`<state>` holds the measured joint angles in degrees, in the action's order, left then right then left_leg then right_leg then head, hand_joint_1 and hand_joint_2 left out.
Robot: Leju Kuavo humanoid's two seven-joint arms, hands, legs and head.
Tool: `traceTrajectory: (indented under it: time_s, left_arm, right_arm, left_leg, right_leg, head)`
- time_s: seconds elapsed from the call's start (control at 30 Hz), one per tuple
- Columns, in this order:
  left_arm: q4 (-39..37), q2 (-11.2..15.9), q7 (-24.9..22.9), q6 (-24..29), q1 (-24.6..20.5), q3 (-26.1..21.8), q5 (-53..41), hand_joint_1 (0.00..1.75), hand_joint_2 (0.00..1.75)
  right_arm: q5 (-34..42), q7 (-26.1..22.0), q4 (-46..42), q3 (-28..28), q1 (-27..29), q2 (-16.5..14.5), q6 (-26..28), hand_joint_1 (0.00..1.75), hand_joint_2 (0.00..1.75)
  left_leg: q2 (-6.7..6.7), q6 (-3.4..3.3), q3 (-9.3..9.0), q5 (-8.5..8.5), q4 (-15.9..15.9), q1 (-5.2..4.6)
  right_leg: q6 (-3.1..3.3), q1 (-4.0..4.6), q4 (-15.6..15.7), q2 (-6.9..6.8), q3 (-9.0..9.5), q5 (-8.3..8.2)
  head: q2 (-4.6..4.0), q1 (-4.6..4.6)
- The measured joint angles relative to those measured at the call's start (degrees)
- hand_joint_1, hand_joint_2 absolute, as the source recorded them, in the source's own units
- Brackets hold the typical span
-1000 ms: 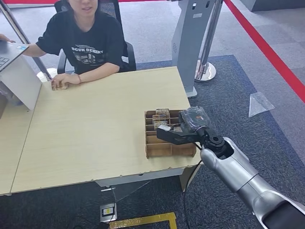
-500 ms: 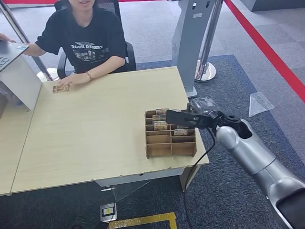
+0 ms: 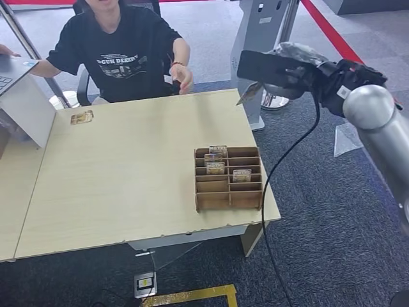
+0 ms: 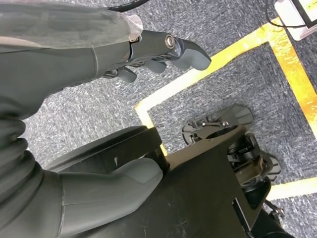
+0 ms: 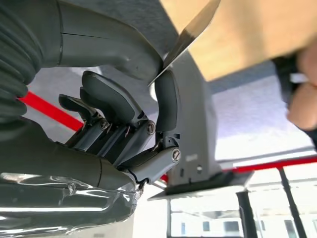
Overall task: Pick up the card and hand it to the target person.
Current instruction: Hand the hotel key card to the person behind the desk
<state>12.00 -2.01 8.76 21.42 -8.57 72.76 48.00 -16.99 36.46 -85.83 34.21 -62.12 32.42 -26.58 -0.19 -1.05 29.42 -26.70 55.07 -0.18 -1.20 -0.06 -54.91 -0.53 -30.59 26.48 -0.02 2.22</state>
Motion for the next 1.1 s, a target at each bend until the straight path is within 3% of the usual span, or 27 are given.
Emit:
traceTrajectory:
  time_s: [0.2,0.3,0.4,0.53,0.7,0.93,1.1]
  left_arm:
    - [0.00,0.20,0.22,0.05,-0.20,0.00,-0.05,0.00,1.75]
    - [0.00,0.23,0.21,0.05,-0.64,0.00,-0.36,0.00,1.75]
    - [0.01,0.21,-0.15,0.07,-1.04,0.00,-1.06,0.00,1.75]
    - [0.02,-0.07,-0.90,0.20,-1.83,0.00,-1.86,0.00,1.75]
    - [0.02,-0.50,-1.02,0.85,-2.68,0.00,-1.98,0.00,1.75]
    - [0.01,-0.90,-1.88,1.99,-2.38,0.00,-1.68,0.00,1.75]
    - [0.01,-1.04,-2.53,2.23,-1.39,0.00,-1.53,0.00,1.75]
  right_arm:
    - [5.11,-2.68,1.48,2.29,-6.19,0.66,7.17,1.75,1.75]
    - [6.95,-8.04,3.75,2.75,-7.21,0.61,16.60,1.75,1.75]
    - [3.78,-11.67,6.26,3.08,-6.51,-0.52,26.78,1.75,1.75]
    - [-5.07,-17.04,11.87,3.71,-3.34,-4.92,40.42,1.75,1.75]
    - [-16.60,-21.54,22.76,5.36,0.16,-13.32,53.53,1.75,1.75]
    - [-26.60,-20.19,38.88,8.91,1.74,-24.05,56.74,1.75,1.75]
    - [-30.73,-18.61,46.22,11.17,2.67,-28.39,53.78,1.75,1.75]
  left_leg:
    - [-0.01,0.00,0.02,0.00,0.00,0.01]
    - [-0.07,0.00,0.04,0.00,0.00,0.01]
    - [-0.09,0.00,0.07,0.00,-0.01,0.02]
    - [-0.08,0.00,0.07,0.01,-0.02,0.04]
    - [-0.09,0.06,0.04,0.05,-0.03,0.08]
    - [-0.18,0.15,0.04,0.09,-0.07,0.12]
    - [-0.18,0.15,0.05,0.09,-0.07,0.09]
  right_leg:
    - [0.00,0.01,0.00,-0.01,0.00,0.00]
    - [0.00,0.01,0.00,-0.07,0.05,0.00]
    - [0.00,0.01,0.00,-0.11,0.07,0.00]
    - [0.00,0.02,-0.03,-0.10,0.07,0.00]
    - [0.01,0.02,-0.11,-0.10,0.05,0.00]
    - [0.13,0.13,-0.15,-0.17,0.02,0.08]
    - [0.13,0.10,-0.14,-0.17,0.01,0.09]
  head:
    - [0.00,0.01]
    - [-0.01,0.01]
    - [0.00,0.01]
    - [-0.01,0.00]
    - [0.00,0.01]
    - [0.00,0.01]
    - [0.00,0.01]
